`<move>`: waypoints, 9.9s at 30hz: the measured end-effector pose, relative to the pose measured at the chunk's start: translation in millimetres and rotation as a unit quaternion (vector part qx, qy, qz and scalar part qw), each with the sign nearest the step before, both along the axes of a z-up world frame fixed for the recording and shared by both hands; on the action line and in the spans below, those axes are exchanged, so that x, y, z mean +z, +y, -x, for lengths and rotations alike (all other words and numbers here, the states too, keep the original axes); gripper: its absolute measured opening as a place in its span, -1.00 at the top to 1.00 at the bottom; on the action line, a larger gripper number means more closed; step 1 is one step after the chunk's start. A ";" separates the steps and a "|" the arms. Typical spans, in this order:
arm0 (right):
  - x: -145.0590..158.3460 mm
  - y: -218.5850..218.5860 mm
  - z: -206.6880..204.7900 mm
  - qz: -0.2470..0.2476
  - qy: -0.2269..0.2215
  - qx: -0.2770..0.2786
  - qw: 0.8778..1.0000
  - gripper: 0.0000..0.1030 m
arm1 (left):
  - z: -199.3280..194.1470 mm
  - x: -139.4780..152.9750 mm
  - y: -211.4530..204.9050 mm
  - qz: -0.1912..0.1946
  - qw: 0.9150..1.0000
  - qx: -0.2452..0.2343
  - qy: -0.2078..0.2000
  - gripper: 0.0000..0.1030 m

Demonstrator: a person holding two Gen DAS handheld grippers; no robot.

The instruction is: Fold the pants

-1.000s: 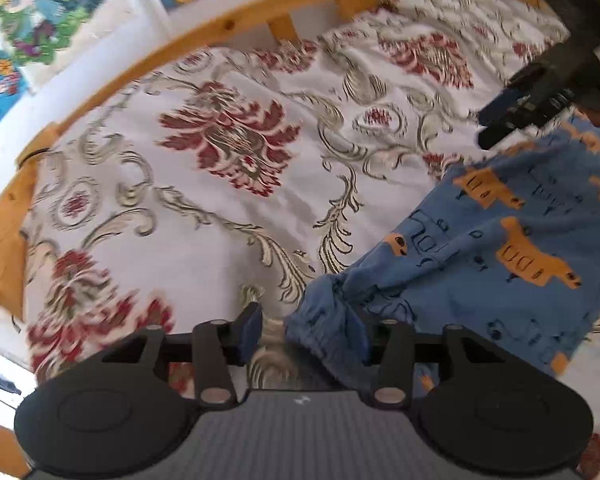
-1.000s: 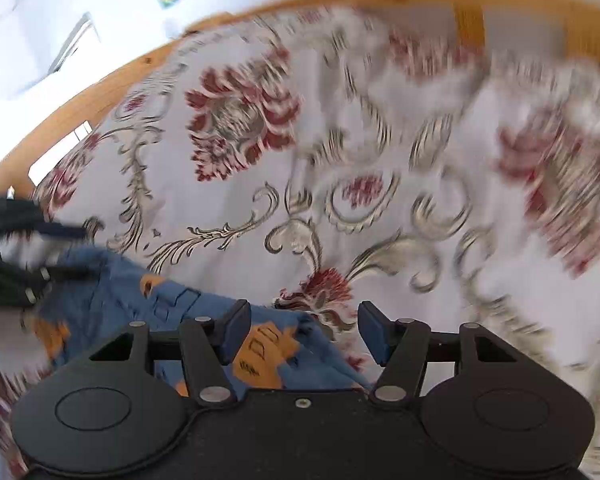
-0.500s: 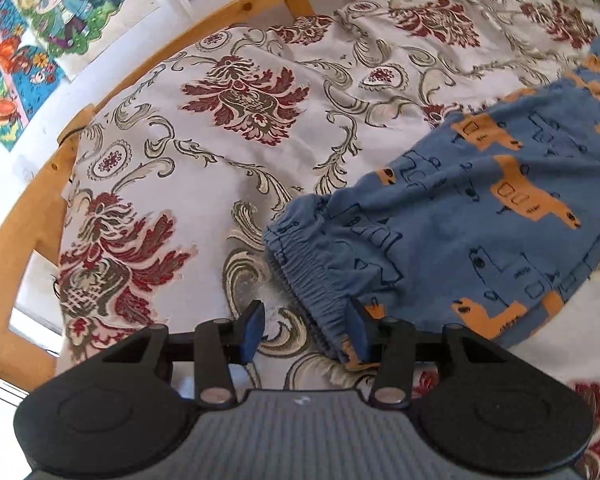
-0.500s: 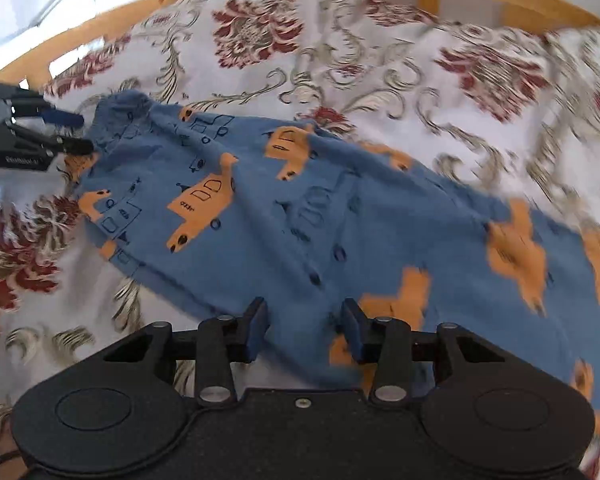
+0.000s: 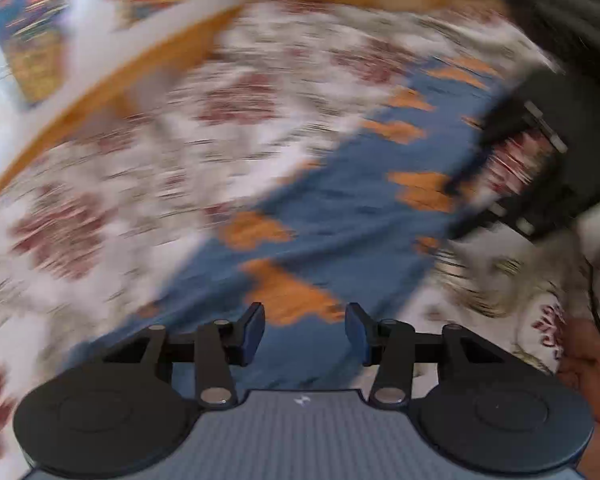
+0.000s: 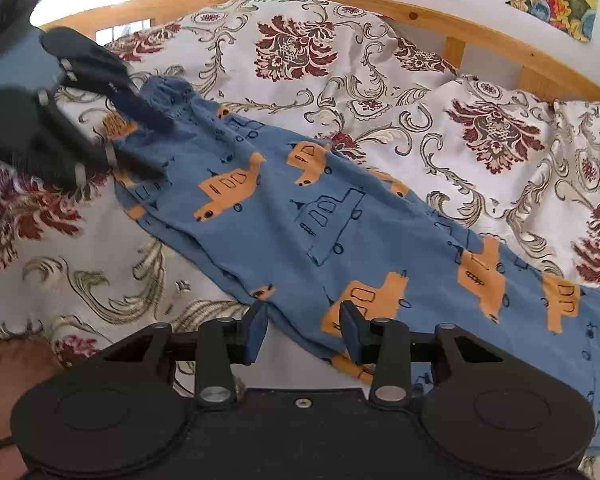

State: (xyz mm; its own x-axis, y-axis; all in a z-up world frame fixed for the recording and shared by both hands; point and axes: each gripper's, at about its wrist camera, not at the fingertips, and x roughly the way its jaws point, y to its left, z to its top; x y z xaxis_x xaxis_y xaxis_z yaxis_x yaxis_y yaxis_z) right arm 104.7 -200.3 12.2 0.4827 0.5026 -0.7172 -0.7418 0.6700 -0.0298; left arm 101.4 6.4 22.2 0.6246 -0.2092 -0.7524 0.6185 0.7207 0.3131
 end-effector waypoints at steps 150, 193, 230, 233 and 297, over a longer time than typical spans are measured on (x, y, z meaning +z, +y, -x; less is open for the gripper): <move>-10.4 -109.5 -29.0 0.032 -0.139 -0.230 0.963 0.78 | -260.0 13.9 -292.1 0.103 0.930 0.089 0.341 0.76; -39.0 4.9 46.3 0.193 -0.284 -0.020 0.939 0.01 | -203.8 -40.5 -90.4 0.270 0.896 0.151 0.318 0.79; 18.9 56.5 15.1 -0.051 -0.032 -0.058 0.996 0.76 | -157.7 -20.8 7.3 0.267 0.905 0.164 0.286 0.79; 19.4 64.2 15.0 -0.054 -0.027 -0.048 0.997 0.76 | -152.9 -16.8 15.6 0.264 0.910 0.164 0.274 0.79; -7.4 73.1 -94.3 0.083 -0.097 -0.008 0.992 -0.43 | -24.5 -39.1 33.7 0.260 0.925 0.260 0.099 -0.33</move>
